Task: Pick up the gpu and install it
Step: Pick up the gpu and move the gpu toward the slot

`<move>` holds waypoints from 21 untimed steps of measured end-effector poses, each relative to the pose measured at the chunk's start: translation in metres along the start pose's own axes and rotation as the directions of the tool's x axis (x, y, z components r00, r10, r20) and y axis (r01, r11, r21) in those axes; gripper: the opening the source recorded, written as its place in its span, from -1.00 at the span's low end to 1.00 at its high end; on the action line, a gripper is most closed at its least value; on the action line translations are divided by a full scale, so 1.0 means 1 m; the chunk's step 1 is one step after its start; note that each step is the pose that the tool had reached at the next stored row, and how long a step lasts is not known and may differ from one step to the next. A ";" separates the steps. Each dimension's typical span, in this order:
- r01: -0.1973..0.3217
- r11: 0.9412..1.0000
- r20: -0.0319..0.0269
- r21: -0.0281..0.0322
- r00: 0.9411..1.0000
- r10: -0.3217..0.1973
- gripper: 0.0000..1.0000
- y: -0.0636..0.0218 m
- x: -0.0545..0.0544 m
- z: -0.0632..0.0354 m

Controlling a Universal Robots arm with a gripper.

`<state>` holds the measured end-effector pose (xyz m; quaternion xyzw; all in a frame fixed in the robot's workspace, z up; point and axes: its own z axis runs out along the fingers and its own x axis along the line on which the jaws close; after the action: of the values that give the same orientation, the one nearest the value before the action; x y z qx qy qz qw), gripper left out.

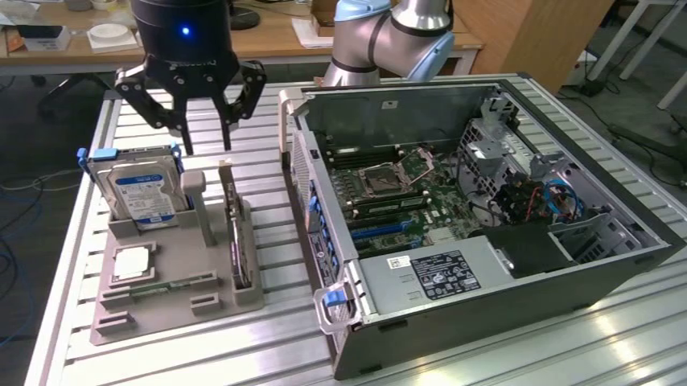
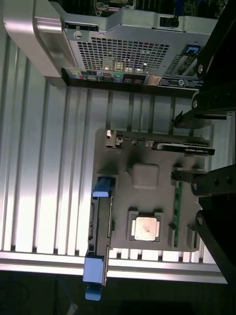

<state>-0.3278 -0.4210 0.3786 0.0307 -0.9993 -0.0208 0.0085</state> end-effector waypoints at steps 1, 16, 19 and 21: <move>0.000 1.000 0.000 0.000 1.000 0.000 -0.06 -0.0001 0.000 0.0005; 0.008 1.000 0.000 0.000 1.000 -0.008 -0.06 -0.0025 0.000 0.0097; 0.015 1.000 0.000 -0.005 1.000 -0.015 -0.06 -0.0028 0.000 0.0106; 0.017 1.000 0.000 -0.006 1.000 -0.017 -0.06 -0.0029 0.000 0.0113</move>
<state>-0.3274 -0.4234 0.3672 0.0392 -0.9989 -0.0240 0.0087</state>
